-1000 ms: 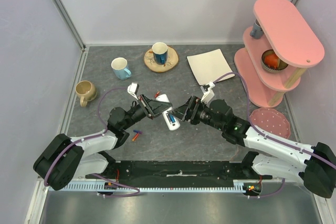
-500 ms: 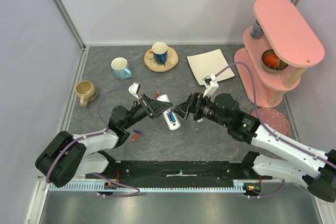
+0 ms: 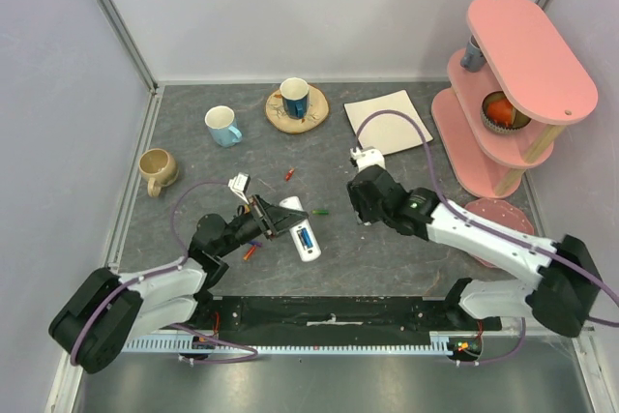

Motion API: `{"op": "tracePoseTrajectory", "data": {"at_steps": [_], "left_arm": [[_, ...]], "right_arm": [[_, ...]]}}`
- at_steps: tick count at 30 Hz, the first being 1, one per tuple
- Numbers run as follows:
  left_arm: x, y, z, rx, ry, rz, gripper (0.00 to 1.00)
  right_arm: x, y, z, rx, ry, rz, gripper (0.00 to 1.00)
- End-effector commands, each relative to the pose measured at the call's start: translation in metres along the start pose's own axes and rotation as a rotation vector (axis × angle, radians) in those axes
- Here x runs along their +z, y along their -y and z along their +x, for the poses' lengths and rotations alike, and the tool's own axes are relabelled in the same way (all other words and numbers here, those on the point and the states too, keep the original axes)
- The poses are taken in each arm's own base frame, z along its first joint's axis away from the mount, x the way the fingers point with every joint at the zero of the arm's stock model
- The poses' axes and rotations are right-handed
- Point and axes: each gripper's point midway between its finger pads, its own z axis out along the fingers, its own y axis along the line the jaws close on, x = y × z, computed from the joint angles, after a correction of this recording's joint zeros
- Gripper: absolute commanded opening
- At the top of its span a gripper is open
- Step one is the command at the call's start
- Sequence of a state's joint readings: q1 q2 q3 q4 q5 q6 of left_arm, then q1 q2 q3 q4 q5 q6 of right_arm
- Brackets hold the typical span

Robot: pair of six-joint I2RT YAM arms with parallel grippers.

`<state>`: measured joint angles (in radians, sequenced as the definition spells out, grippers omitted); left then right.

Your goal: Load the batteries into the remote control

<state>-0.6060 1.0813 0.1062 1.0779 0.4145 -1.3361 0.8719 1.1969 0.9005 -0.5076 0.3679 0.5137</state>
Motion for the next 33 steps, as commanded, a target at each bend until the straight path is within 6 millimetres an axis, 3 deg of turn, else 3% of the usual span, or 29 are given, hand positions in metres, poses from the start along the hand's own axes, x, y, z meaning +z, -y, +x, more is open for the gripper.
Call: {"op": "tracePoseTrajectory", "data": {"at_steps": [1,2,5,10,20,33], "left_arm": [[-0.012,0.008,0.004,0.105,0.0,0.039,0.02],[-0.016,0.016,0.002,0.135,0.013,0.063,0.02],[-0.019,0.009,0.002,0.157,0.021,0.024,0.02],[-0.024,0.011,0.004,0.174,0.023,0.029,0.02],[-0.023,0.008,0.006,0.167,0.009,0.031,0.02],[-0.017,0.007,0.006,0.151,-0.006,0.035,0.02]], "right_arm": [[0.023,0.016,0.016,-0.134,-0.082,0.075,0.59],[0.028,0.017,0.016,-0.143,-0.089,0.068,0.6],[0.045,0.02,0.021,-0.163,-0.146,0.05,0.62],[0.073,0.021,0.047,-0.157,-0.263,-0.017,0.66],[0.085,0.016,0.06,-0.165,-0.295,-0.077,0.67],[0.097,0.028,0.085,-0.11,-0.373,-0.063,0.62]]}}
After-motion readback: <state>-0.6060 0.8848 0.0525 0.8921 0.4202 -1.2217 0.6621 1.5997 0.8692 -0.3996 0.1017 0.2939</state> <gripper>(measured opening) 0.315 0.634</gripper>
